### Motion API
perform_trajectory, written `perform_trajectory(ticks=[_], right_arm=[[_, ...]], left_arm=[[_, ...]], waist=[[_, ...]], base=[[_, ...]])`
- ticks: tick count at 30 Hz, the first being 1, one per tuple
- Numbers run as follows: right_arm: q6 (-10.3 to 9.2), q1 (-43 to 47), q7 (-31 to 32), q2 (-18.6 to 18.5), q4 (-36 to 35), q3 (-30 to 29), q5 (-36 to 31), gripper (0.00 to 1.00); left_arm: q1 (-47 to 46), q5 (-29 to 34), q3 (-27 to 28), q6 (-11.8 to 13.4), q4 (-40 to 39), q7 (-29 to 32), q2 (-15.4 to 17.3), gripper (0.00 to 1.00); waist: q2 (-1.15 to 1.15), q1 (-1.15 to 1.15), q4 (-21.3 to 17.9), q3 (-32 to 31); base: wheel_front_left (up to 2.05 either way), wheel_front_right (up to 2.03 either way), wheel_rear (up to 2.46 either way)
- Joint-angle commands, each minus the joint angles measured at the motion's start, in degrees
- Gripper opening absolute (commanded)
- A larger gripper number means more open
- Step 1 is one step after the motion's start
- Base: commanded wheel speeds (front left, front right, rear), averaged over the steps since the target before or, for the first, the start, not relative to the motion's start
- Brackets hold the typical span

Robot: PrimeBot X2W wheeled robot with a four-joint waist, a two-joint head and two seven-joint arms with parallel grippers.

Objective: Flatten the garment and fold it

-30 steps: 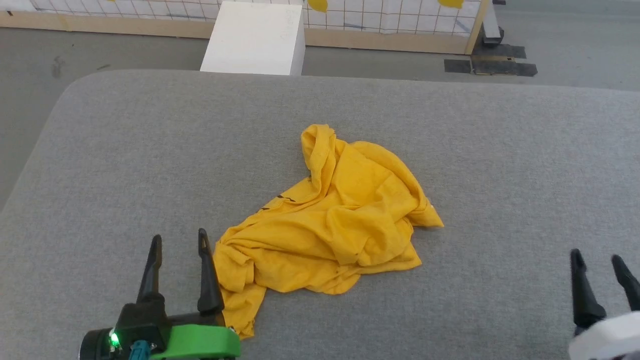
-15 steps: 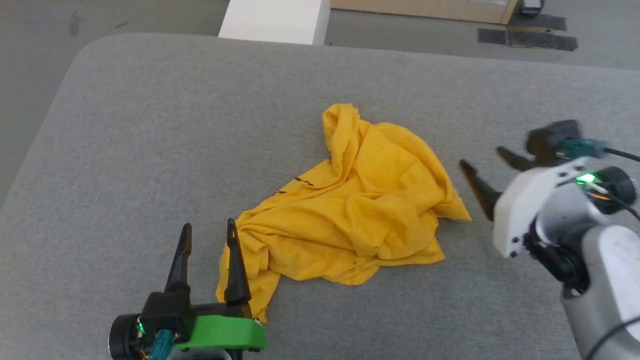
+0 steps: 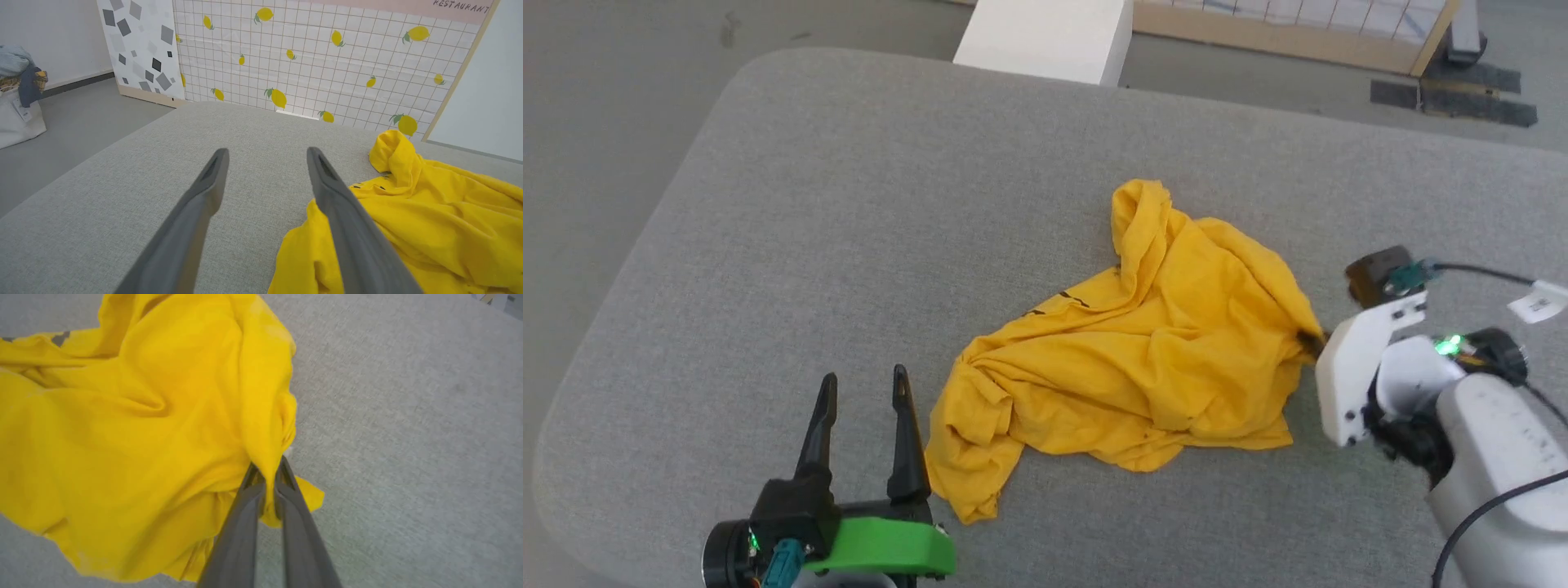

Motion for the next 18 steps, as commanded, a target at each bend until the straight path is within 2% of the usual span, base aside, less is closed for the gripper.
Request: perform_trajectory(ticks=[1,6,12,15,18], right_arm=[[-0.08,-2.1,-0.5,-1.0,-0.4,-0.9,0.7,0.00],[-0.08,-6.7,-0.8,-6.4,-2.3,-4.9,-0.2,0.00],[-0.08,-14.0,-3.2,-14.9,-0.8,-7.5,-6.2,0.00],[-0.08,-15.8,-4.7,-16.2,2.6,-8.6,-8.2,0.00],[-0.08,-15.8,-5.0,-15.5,6.3,-9.7,-9.5,0.00]], left_arm=[[0.8,0.4,0.2,-0.6,0.1,-0.3,-0.3,1.00],[1.2,0.0,-0.3,-1.5,0.0,-0.3,-0.5,1.00],[0.5,-0.3,-1.9,-2.4,0.3,-0.3,-0.7,1.00],[-0.1,-0.7,-2.9,-2.5,0.9,-0.3,-0.7,1.00],[-0.9,-1.5,-4.0,-2.1,1.1,-0.3,-0.7,1.00]], waist=[[0.00,0.00,0.0,-1.2],[0.00,0.00,0.1,-1.3],[0.00,0.00,1.5,1.0],[0.00,0.00,2.4,2.5],[0.00,0.00,3.0,4.0]], base=[[0.00,0.00,0.00],[0.00,0.00,0.00],[0.00,0.00,0.00],[0.00,0.00,0.00],[0.00,0.00,0.00]])
